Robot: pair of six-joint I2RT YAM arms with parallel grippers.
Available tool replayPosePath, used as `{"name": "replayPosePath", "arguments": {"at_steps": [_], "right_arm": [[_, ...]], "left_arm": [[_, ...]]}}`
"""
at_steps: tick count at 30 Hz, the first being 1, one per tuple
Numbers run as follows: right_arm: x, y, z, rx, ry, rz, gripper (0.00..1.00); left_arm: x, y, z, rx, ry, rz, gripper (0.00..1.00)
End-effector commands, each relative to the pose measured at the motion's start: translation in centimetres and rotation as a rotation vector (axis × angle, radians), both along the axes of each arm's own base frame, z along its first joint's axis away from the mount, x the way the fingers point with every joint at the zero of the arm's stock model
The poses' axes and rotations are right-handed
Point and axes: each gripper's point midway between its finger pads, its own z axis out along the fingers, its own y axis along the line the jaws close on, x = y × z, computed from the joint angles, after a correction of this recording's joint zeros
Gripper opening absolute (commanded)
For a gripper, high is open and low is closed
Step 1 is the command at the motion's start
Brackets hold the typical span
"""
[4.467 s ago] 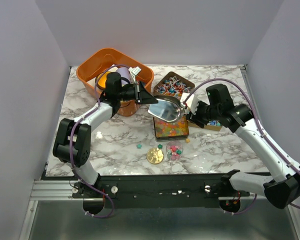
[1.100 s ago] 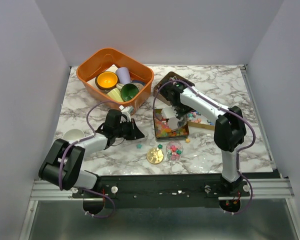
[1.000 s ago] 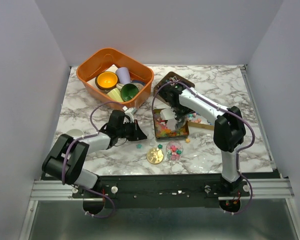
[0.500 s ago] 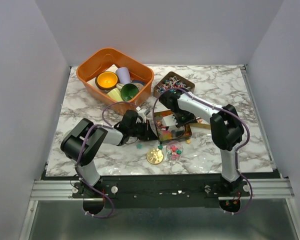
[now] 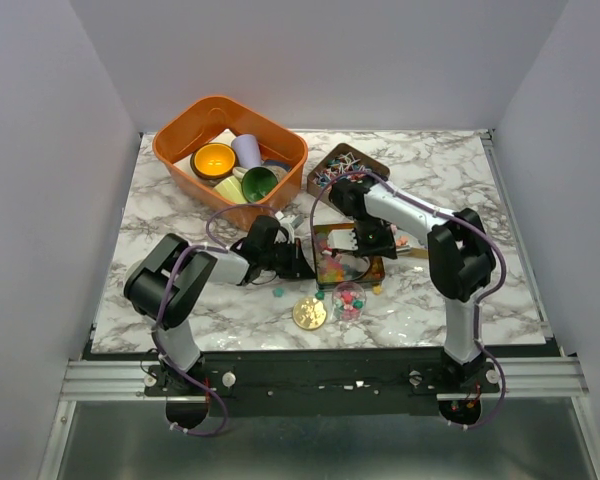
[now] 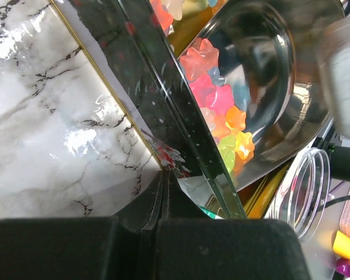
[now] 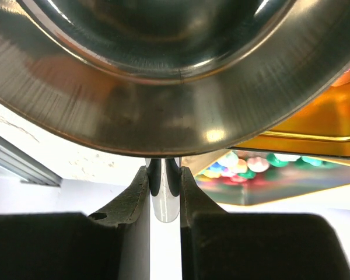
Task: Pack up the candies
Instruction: Scoop the fake candies from the storage box.
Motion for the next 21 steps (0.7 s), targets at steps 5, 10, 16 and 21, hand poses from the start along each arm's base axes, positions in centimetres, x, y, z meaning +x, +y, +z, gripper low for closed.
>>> {"name": "replayPosePath", "arguments": {"at_steps": [5,10,16,21], "right_arm": [[-1.3,5.2,-2.1,0.347,0.059,-0.127,0.01],[-1.0,4.5,-2.0,0.397,0.005,-0.142,0.01],[-1.0,4.1,-1.9,0.465,-0.056,-0.173,0.01],[-1.7,4.0,-2.1,0.503,-0.069,-0.192,0.01]], "left_arm": [[1.0,-1.0,3.8,-0.072,-0.050,-0.045,0.00],[1.4,-0.6,5.2,-0.057,-0.084,-0.094,0.01],[1.1,0.6,7.0,-0.016,-0.105,-0.170,0.08],[0.1,2.2,8.1,0.035,-0.130,-0.232,0.20]]}}
